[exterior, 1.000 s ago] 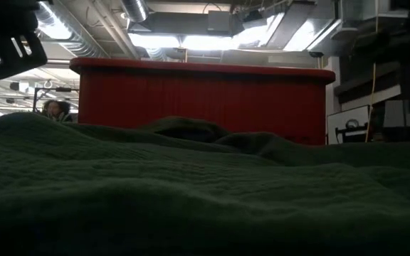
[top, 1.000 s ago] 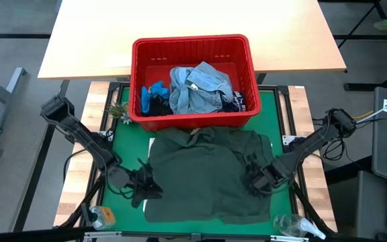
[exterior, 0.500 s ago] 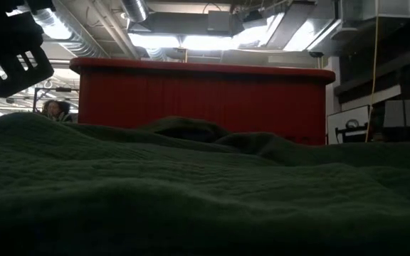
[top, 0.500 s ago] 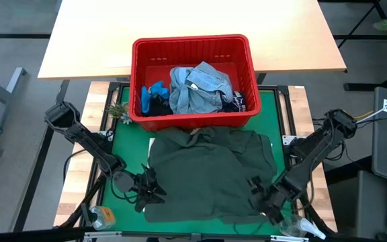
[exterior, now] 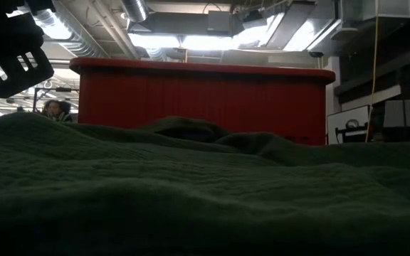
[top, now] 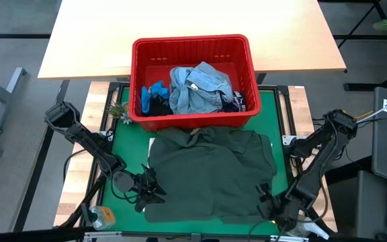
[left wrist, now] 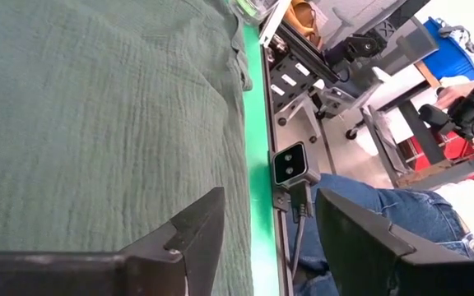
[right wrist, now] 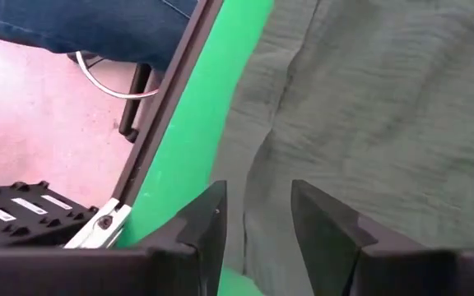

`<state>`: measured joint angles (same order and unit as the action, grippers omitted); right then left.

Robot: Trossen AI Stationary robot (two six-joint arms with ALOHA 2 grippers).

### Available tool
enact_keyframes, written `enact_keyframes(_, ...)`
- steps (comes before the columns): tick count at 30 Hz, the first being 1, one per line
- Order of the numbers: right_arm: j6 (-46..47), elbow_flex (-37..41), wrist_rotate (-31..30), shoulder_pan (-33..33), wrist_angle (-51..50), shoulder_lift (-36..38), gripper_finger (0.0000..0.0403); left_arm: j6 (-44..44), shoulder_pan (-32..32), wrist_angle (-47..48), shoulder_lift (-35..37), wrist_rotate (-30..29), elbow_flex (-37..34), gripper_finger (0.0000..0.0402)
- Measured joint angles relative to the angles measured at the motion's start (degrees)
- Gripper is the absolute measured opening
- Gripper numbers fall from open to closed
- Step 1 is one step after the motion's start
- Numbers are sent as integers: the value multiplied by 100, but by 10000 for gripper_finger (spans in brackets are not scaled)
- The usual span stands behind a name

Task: Fold Laundry from Bin
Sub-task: Fold the green t-shirt

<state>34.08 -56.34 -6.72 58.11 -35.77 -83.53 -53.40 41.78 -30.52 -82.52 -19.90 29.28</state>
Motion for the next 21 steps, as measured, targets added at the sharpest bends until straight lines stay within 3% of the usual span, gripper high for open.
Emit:
enact_keyframes(9, -848, 0, -229, -216, -241, -4, 138, 4, 0, 5, 0, -2, 0, 183)
enact_keyframes(21, -3218, 2, -29, -854, -1549, -55, 138, 6, 0, 179, 0, -37, 0, 183)
